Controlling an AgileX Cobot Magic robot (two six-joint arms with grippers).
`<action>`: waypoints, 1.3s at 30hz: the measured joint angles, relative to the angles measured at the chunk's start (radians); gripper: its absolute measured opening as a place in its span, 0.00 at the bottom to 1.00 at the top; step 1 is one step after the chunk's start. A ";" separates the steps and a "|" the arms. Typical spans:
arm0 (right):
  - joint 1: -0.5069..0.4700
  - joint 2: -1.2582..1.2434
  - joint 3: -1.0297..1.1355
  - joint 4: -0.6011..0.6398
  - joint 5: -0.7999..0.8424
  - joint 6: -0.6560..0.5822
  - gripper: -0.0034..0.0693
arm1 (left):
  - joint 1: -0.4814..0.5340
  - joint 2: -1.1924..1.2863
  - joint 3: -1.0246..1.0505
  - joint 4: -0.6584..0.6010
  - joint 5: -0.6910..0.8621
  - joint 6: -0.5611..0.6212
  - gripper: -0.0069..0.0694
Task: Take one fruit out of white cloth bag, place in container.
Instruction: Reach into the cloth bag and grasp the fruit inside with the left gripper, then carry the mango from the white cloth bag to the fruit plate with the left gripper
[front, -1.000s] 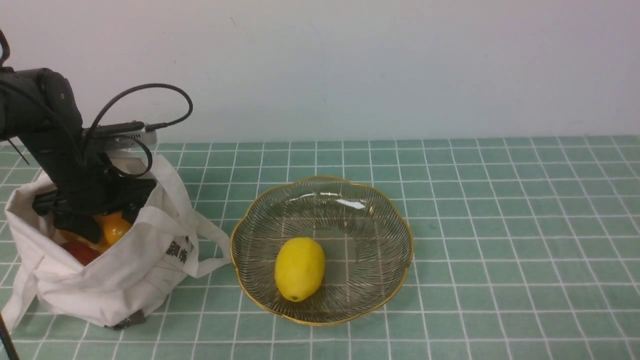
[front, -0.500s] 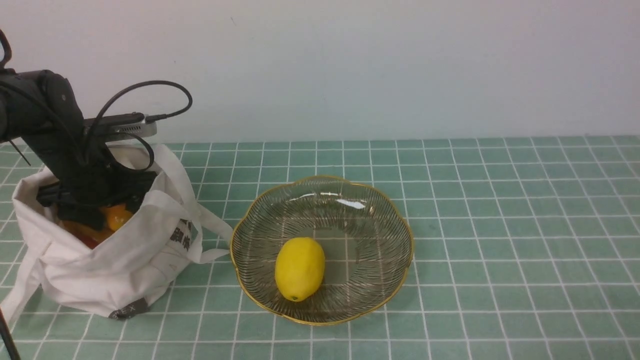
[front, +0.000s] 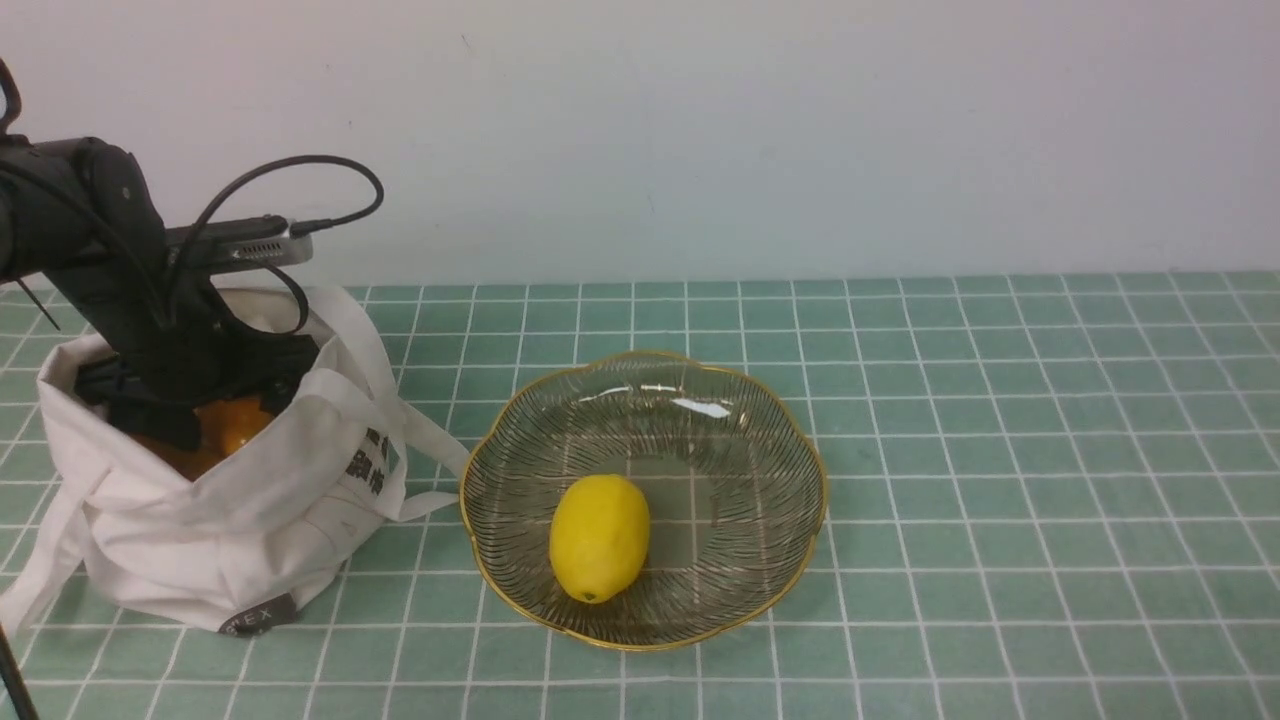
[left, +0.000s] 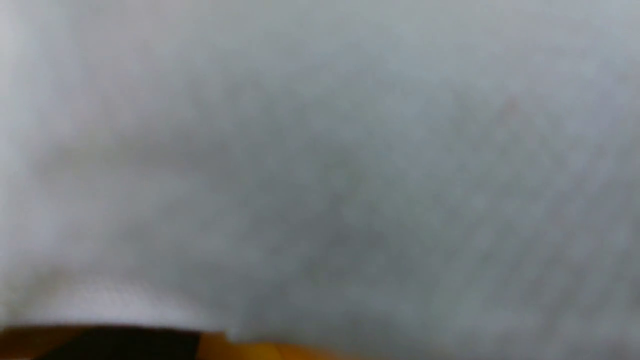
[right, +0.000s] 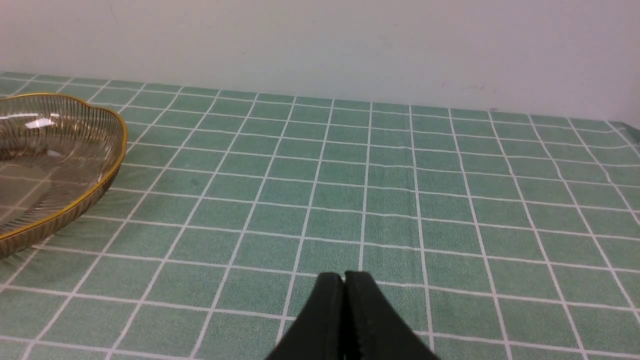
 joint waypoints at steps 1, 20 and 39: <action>0.000 0.000 0.000 0.000 0.000 0.000 0.03 | 0.000 0.001 0.000 0.000 -0.007 0.000 0.91; 0.000 0.000 0.000 0.000 0.000 0.000 0.03 | -0.007 -0.071 0.000 0.004 0.094 0.012 0.66; 0.000 0.000 0.000 0.000 0.000 0.000 0.03 | -0.008 -0.377 0.000 -0.044 0.384 0.013 0.66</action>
